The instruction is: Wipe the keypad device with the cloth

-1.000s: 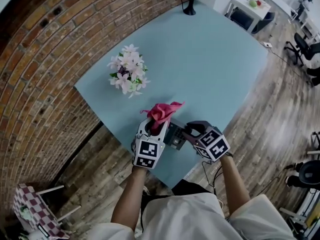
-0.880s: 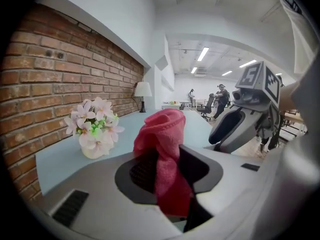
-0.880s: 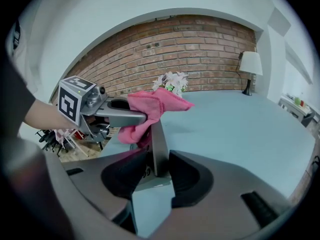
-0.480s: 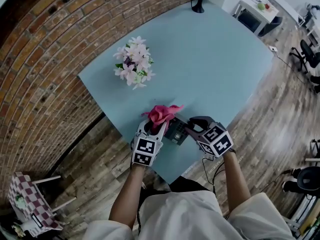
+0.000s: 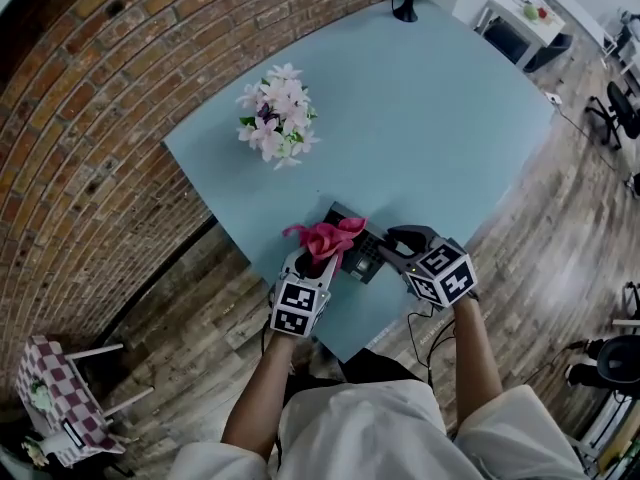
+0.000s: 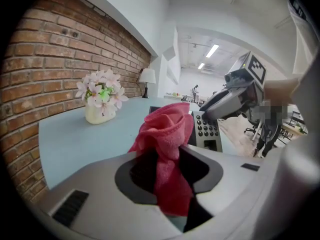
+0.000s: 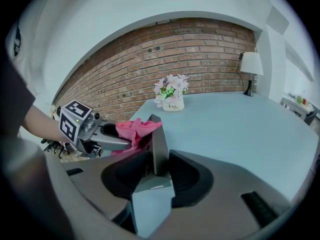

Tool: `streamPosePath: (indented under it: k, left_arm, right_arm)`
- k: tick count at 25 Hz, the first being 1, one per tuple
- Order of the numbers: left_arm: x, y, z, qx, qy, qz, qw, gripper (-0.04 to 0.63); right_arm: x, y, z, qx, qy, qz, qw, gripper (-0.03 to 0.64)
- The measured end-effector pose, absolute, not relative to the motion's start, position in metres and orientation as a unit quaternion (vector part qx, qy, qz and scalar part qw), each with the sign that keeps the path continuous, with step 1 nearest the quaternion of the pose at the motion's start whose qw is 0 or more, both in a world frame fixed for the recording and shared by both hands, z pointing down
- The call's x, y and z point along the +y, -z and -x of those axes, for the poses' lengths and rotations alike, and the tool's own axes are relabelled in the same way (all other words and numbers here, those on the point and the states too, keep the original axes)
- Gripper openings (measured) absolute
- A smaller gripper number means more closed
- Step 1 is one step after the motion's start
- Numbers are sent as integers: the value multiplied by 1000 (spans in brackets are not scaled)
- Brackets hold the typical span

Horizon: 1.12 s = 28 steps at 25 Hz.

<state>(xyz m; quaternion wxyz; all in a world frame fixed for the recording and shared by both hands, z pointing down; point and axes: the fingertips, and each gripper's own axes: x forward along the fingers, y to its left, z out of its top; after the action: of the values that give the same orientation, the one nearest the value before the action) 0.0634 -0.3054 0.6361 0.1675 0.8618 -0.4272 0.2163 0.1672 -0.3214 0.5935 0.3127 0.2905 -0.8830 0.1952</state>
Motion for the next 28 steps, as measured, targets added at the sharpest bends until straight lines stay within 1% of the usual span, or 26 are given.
streamPosePath:
  k: [7, 15, 23, 28]
  left_arm:
    - [-288, -643, -77, -421, -191, -862, 210, 156]
    - [-267, -646, -110, -383, -186, -876, 229, 156]
    - [-264, -636, -130, -357, -185, -887, 227, 152]
    - [-271, -624, -142, -349, -180, -895, 212, 147]
  right_arm:
    - [-323, -593, -168, -884, -217, -301, 285, 166]
    - [-324, -593, -169, -885, -231, -310, 261, 164]
    - [-322, -590, -173, -893, -256, -285, 238, 164]
    - [-320, -588, -175, -897, -268, -289, 202, 164]
